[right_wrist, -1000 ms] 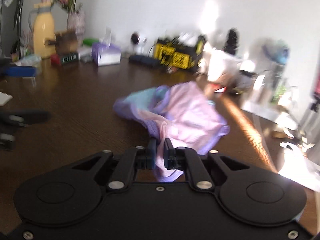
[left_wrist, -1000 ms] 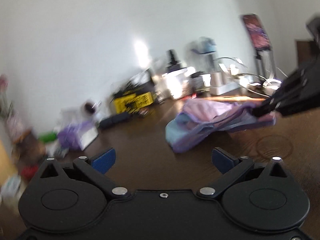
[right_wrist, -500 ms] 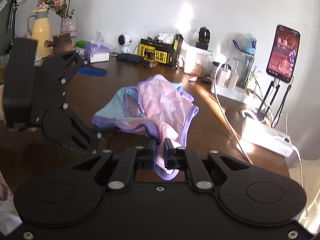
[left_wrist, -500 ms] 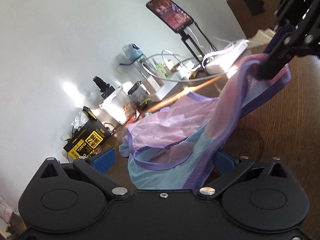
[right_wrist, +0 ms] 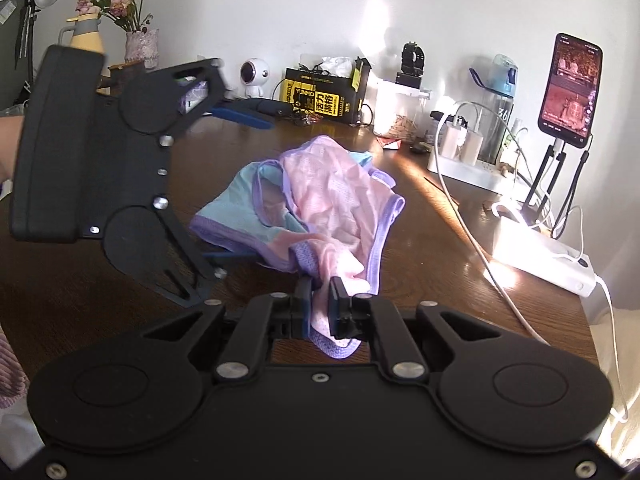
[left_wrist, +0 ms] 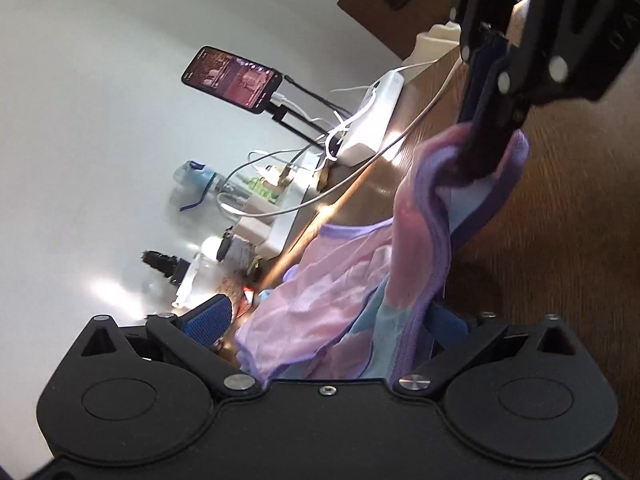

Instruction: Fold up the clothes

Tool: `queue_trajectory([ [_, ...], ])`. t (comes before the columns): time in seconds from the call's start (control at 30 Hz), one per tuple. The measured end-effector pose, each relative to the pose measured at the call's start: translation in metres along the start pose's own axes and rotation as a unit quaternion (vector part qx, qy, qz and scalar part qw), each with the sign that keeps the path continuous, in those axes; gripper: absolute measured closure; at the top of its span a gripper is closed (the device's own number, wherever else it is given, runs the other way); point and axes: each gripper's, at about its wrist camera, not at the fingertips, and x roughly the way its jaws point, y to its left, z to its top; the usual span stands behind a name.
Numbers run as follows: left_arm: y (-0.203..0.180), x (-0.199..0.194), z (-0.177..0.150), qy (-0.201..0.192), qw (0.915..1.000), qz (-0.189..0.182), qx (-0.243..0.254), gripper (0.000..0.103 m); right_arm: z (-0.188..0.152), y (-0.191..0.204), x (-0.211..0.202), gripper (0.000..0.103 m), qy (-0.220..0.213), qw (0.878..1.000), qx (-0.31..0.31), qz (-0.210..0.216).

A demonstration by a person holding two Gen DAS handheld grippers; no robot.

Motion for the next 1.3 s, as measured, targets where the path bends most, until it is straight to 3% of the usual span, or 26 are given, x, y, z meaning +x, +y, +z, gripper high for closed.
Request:
queue_trajectory([
  [0.07, -0.002, 0.003, 0.001, -0.003, 0.9999, -0.011, 0.001, 0.054, -0.001, 0.001, 0.0, 0.092, 0.001, 1.0, 0.003, -0.003],
  [0.1, -0.002, 0.005, 0.002, -0.002, 0.9998, -0.018, 0.0, 0.064, -0.002, 0.0, 0.0, 0.092, 0.003, 1.0, 0.004, -0.005],
  [0.13, 0.002, 0.009, 0.003, 0.015, 0.9991, -0.033, -0.025, 0.083, -0.002, 0.0, 0.0, 0.092, 0.004, 1.0, 0.005, -0.008],
  [0.17, 0.007, 0.013, 0.004, 0.031, 0.9972, -0.047, -0.049, 0.091, -0.003, -0.001, 0.0, 0.092, 0.006, 1.0, 0.007, -0.01],
  [0.23, 0.018, 0.011, 0.003, 0.033, 0.9925, -0.064, -0.098, 0.093, -0.005, -0.002, 0.0, 0.092, 0.009, 1.0, 0.009, -0.017],
  [0.33, 0.038, -0.004, 0.004, 0.013, 0.986, -0.061, -0.155, 0.095, -0.01, -0.006, 0.002, 0.091, 0.017, 0.999, 0.017, -0.027],
  [0.37, 0.042, -0.007, 0.004, 0.008, 0.9833, -0.067, -0.169, 0.095, -0.011, -0.008, 0.002, 0.084, 0.017, 0.999, 0.021, -0.027],
  [0.4, 0.048, -0.011, 0.004, 0.003, 0.9797, -0.074, -0.186, 0.095, -0.012, -0.009, 0.002, 0.069, 0.016, 0.999, 0.026, -0.028],
  [0.43, 0.057, -0.018, 0.003, -0.011, 0.9686, -0.099, -0.227, 0.095, -0.012, -0.009, 0.001, 0.064, 0.015, 0.999, 0.029, -0.029],
  [0.47, 0.062, -0.022, 0.003, -0.014, 0.9627, -0.107, -0.248, 0.095, -0.012, -0.009, 0.0, 0.054, 0.014, 0.999, 0.032, -0.029],
  [0.5, 0.067, -0.026, 0.003, -0.017, 0.9564, -0.113, -0.269, 0.095, -0.012, -0.008, -0.003, 0.037, 0.009, 0.999, 0.035, -0.031],
  [0.57, 0.075, -0.035, 0.009, -0.017, 0.945, -0.114, -0.306, 0.095, -0.013, -0.001, -0.015, 0.02, -0.021, 0.998, 0.041, -0.039],
  [0.63, 0.081, -0.047, 0.019, -0.016, 0.9357, -0.111, -0.335, 0.095, -0.013, 0.012, -0.024, 0.02, -0.049, 0.996, 0.051, -0.055],
  [0.77, 0.084, -0.069, 0.043, -0.014, 0.9369, -0.087, -0.338, 0.096, -0.012, 0.033, -0.024, 0.02, -0.073, 0.992, 0.057, -0.084],
  [0.97, 0.097, -0.098, 0.058, -0.025, 0.9256, -0.055, -0.374, 0.096, -0.005, 0.062, -0.008, 0.02, -0.104, 0.982, 0.037, -0.156],
  [1.03, 0.104, -0.115, 0.057, -0.036, 0.9222, -0.029, -0.384, 0.096, -0.004, 0.062, -0.013, 0.032, -0.103, 0.981, 0.03, -0.16],
  [1.1, 0.111, -0.14, 0.057, -0.055, 0.9175, -0.006, -0.394, 0.095, -0.003, 0.057, -0.031, 0.059, -0.097, 0.981, 0.012, -0.166],
  [1.17, 0.123, -0.185, 0.057, -0.104, 0.9068, -0.008, -0.409, 0.096, 0.006, 0.047, -0.072, 0.075, -0.101, 0.984, 0.001, -0.149],
  [1.23, 0.127, -0.202, 0.057, -0.118, 0.9078, 0.007, -0.402, 0.096, 0.017, 0.037, -0.105, 0.08, -0.127, 0.984, -0.004, -0.127],
  [1.3, 0.126, -0.196, 0.052, -0.097, 0.9093, 0.025, -0.404, 0.096, 0.031, 0.019, -0.116, 0.08, -0.128, 0.988, -0.006, -0.082],
])
